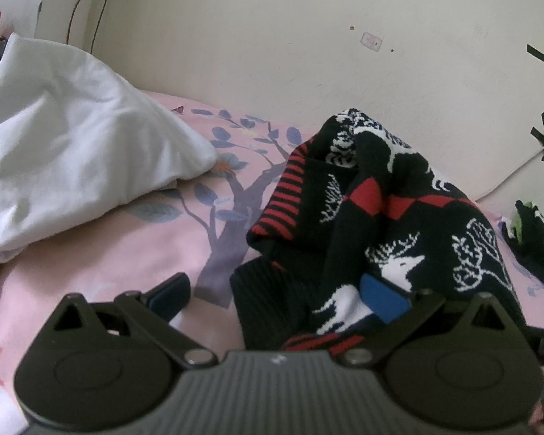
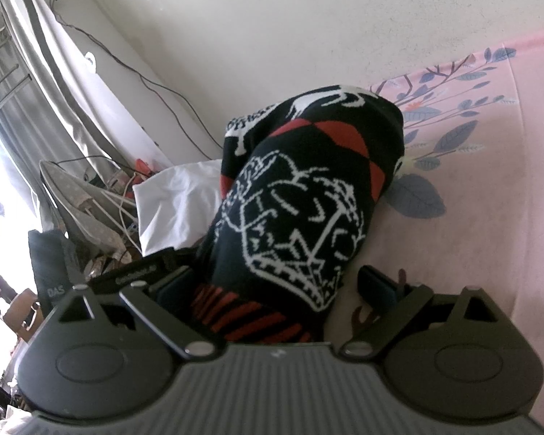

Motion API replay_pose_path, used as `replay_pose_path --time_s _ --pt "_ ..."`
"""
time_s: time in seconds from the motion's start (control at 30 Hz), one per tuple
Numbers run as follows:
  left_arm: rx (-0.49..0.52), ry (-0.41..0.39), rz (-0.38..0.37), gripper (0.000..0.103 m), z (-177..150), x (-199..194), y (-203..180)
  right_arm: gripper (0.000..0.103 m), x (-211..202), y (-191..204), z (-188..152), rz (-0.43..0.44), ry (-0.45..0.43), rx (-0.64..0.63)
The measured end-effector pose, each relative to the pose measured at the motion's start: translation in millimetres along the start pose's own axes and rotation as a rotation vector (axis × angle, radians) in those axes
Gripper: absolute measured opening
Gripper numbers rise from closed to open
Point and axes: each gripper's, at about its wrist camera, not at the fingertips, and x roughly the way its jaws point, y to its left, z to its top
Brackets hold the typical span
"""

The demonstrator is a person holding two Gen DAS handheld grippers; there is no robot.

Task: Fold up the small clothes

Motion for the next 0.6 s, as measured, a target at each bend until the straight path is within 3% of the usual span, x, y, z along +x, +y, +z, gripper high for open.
replay_pose_path --time_s 0.6 --pt "-0.027 -0.003 -0.047 0.103 -0.9 -8.0 7.3 0.09 -5.4 0.4 -3.2 -0.015 -0.02 0.009"
